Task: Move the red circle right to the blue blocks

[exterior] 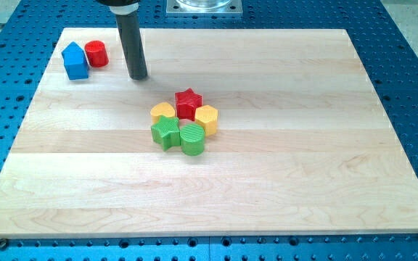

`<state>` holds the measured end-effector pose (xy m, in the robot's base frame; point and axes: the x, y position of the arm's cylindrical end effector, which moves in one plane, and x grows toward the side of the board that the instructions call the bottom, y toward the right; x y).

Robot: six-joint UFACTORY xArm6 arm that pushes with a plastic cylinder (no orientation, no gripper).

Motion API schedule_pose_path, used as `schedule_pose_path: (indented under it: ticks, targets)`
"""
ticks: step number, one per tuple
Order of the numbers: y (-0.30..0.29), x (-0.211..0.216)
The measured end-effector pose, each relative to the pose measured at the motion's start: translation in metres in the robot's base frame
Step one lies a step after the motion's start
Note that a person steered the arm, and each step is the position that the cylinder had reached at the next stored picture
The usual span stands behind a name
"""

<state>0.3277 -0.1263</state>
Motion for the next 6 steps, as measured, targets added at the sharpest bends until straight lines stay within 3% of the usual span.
schedule_pose_path:
  ticks: [6]
  targets:
    - [0.007,-0.013]
